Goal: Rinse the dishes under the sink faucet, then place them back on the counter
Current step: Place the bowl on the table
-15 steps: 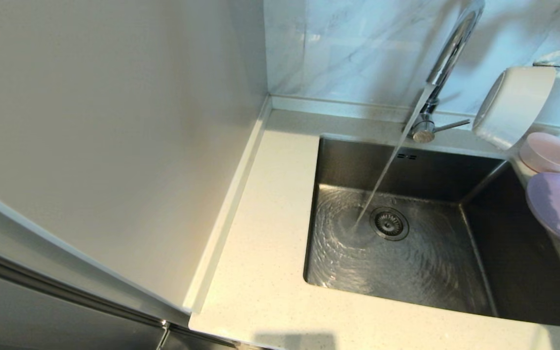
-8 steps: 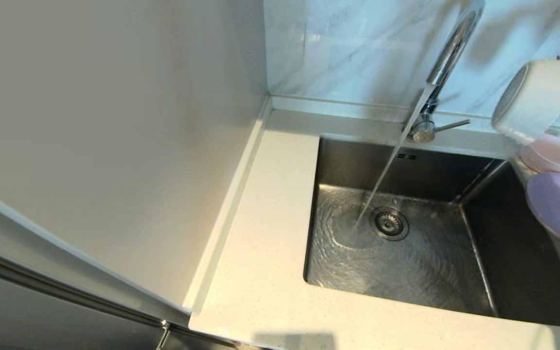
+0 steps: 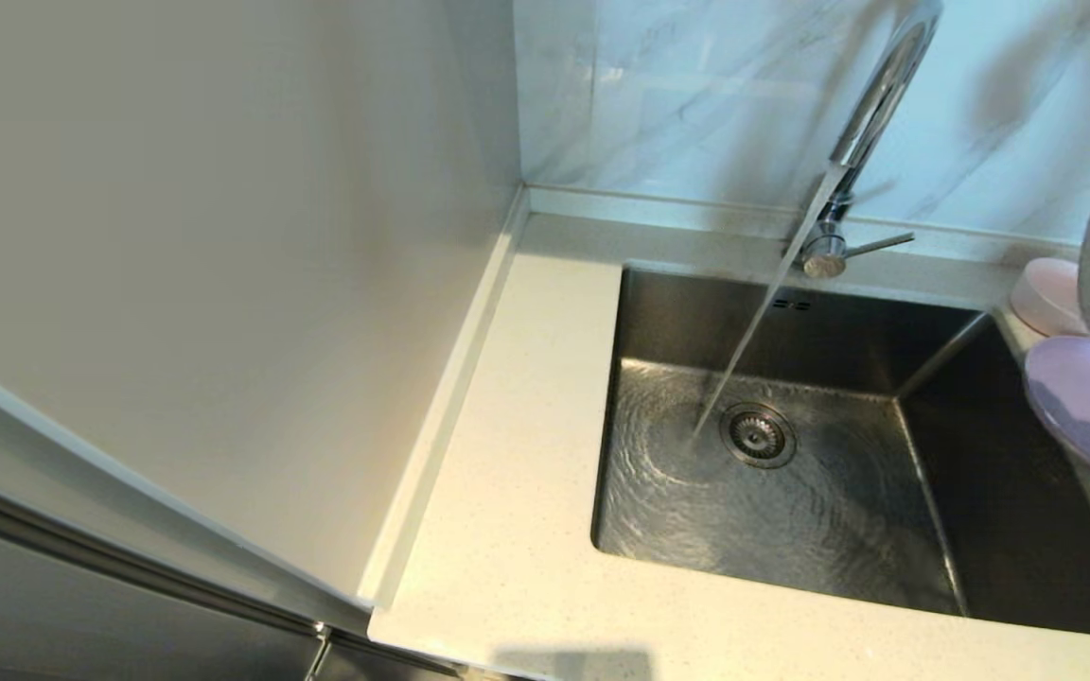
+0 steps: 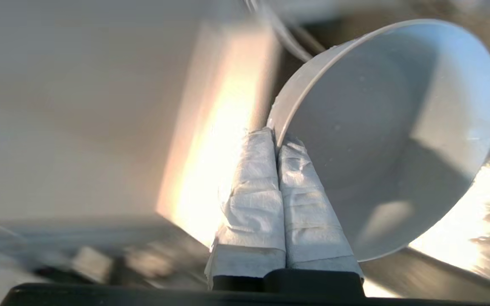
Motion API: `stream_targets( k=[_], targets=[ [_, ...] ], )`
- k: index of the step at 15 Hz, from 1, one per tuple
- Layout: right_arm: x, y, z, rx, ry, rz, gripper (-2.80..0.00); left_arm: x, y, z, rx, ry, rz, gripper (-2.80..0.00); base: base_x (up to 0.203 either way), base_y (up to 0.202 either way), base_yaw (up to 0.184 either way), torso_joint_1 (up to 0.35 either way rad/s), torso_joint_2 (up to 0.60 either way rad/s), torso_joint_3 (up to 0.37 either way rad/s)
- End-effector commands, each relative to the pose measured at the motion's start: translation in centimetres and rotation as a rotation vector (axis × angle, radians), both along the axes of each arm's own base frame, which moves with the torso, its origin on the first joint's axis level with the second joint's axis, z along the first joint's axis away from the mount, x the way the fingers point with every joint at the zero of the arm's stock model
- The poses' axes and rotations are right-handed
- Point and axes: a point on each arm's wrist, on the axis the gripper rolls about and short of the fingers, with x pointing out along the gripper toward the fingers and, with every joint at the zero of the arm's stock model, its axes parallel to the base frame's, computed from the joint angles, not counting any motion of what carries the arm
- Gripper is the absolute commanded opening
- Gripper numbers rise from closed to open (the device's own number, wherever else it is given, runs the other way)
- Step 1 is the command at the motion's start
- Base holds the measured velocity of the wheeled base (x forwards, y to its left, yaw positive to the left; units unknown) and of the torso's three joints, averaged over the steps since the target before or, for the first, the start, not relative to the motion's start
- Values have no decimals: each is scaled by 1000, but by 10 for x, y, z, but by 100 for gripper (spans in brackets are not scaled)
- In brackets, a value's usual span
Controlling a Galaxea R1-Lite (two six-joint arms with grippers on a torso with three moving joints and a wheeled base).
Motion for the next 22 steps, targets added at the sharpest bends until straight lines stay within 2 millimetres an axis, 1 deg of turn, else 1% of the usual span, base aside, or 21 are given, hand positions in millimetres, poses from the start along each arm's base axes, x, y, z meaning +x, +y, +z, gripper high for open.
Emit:
stream_targets(
  k=[1, 2, 3, 4, 6, 9, 10, 13, 15, 18, 20, 22],
  targets=[
    [-59, 35, -41, -324, 147, 182, -280, 0, 0, 0, 0, 0, 0, -280, 0, 0, 0, 0, 0, 0],
    [-77, 46, -51, -316, 255, 233, -280, 0, 0, 0, 0, 0, -1, -280, 0, 0, 0, 0, 0, 0],
    [-90, 54, -61, -349, 324, 286, -280, 0, 0, 0, 0, 0, -1, -280, 0, 0, 0, 0, 0, 0],
    [-94, 55, -70, -379, 399, 299, -280, 0, 0, 0, 0, 0, 0, -280, 0, 0, 0, 0, 0, 0],
    [-92, 51, -88, -415, 549, 297, -280, 0, 0, 0, 0, 0, 0, -280, 0, 0, 0, 0, 0, 0],
    [-94, 48, -118, -387, 765, 293, -280, 0, 0, 0, 0, 0, 0, -280, 0, 0, 0, 0, 0, 0],
    [-91, 44, -127, -397, 802, 266, -280, 0, 0, 0, 0, 0, 0, -280, 0, 0, 0, 0, 0, 0],
    [-67, 18, -145, -598, 725, 89, -280, 0, 0, 0, 0, 0, 0, -280, 0, 0, 0, 0, 0, 0],
    [-60, 5, -156, -676, 695, -23, -280, 0, 0, 0, 0, 0, 0, -280, 0, 0, 0, 0, 0, 0],
    [-47, -8, -159, -806, 557, -112, -280, 0, 0, 0, 0, 0, -1, -280, 0, 0, 0, 0, 0, 0],
    [-46, -11, -162, -821, 545, -126, -280, 0, 0, 0, 0, 0, 0, -280, 0, 0, 0, 0, 0, 0],
    [-39, -18, -162, -880, 487, -165, -280, 0, 0, 0, 0, 0, 0, -280, 0, 0, 0, 0, 0, 0]
  ],
)
